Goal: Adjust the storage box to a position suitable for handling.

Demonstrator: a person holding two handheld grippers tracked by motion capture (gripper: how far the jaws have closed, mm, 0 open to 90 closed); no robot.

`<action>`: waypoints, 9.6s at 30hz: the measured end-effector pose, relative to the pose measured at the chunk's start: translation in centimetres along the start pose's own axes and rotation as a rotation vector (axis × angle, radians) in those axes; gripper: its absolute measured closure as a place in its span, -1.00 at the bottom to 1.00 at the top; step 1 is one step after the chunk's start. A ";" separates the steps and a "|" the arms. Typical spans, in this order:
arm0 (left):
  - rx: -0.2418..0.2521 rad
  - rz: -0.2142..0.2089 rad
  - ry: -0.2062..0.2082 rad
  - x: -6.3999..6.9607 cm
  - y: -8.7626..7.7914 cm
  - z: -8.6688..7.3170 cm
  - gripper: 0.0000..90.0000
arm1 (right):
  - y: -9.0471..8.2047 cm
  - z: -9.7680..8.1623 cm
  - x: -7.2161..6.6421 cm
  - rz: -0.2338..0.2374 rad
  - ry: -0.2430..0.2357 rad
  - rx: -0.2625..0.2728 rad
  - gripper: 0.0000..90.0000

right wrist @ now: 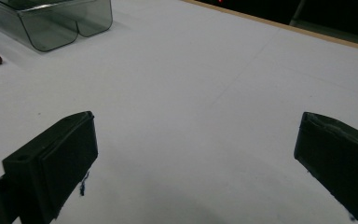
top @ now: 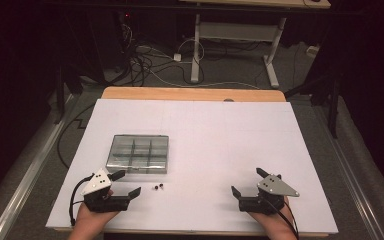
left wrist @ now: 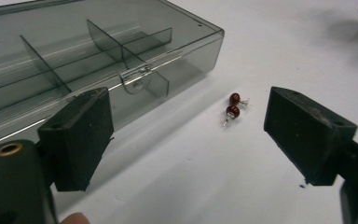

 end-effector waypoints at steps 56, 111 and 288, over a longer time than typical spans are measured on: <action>-0.223 0.005 0.088 1.1 2.8 0.4 0.75 | 13.2 7.0 -17.1 0.400 -0.210 -0.285 0.75; -0.270 -0.342 0.338 20.3 20.0 10.5 0.37 | -2.3 -3.5 2.1 0.059 0.124 -0.254 0.54; 0.012 0.273 -0.254 -14.8 2.1 7.0 0.95 | -1.7 -1.5 -0.5 0.192 0.045 -0.118 1.00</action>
Point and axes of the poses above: each handheld gripper's, and its own axes: y roughly forward along the jaws, z roughly out of its top, x roughly to its right, the point moved 5 cm from there along y, roughly forward along the jaws, and after that the axes turned 6 degrees about -x, right-handed, at the moved point
